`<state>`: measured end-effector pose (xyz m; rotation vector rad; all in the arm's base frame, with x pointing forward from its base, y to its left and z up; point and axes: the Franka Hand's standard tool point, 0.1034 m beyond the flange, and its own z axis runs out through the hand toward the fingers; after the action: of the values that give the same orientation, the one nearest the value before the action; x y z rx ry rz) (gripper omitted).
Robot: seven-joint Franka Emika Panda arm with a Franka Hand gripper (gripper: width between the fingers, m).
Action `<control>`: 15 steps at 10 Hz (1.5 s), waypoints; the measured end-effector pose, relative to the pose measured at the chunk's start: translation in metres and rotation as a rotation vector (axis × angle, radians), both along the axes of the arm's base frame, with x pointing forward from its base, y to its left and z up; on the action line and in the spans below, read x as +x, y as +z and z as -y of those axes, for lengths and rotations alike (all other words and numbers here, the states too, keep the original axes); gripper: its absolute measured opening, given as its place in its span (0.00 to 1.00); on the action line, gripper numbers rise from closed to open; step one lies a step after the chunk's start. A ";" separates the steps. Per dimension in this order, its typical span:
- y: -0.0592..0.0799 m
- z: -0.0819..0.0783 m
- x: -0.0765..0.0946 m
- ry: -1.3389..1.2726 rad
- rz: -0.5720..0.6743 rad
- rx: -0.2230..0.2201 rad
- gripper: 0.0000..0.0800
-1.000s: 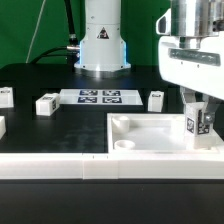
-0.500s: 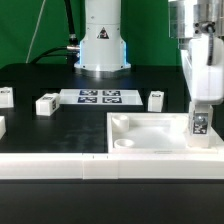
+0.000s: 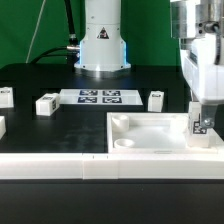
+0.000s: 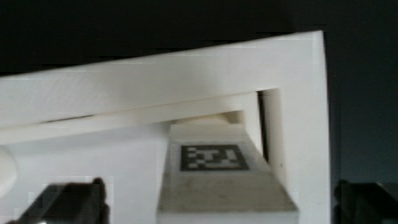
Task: Assemble one leg
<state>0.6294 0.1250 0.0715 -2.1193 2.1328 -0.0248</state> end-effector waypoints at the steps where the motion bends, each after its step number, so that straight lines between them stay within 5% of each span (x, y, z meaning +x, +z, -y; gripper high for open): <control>1: 0.000 0.000 0.000 0.087 0.008 -0.009 0.81; 11: 0.002 0.001 0.003 1.195 0.094 -0.157 0.81; 15: 0.002 0.008 0.004 1.343 0.095 -0.183 0.81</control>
Offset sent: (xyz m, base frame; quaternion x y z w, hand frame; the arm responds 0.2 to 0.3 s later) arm 0.0032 0.0082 0.0051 0.0025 -0.0072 -0.2818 0.9594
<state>0.6332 0.1174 0.0731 -3.0602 0.3393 -0.1706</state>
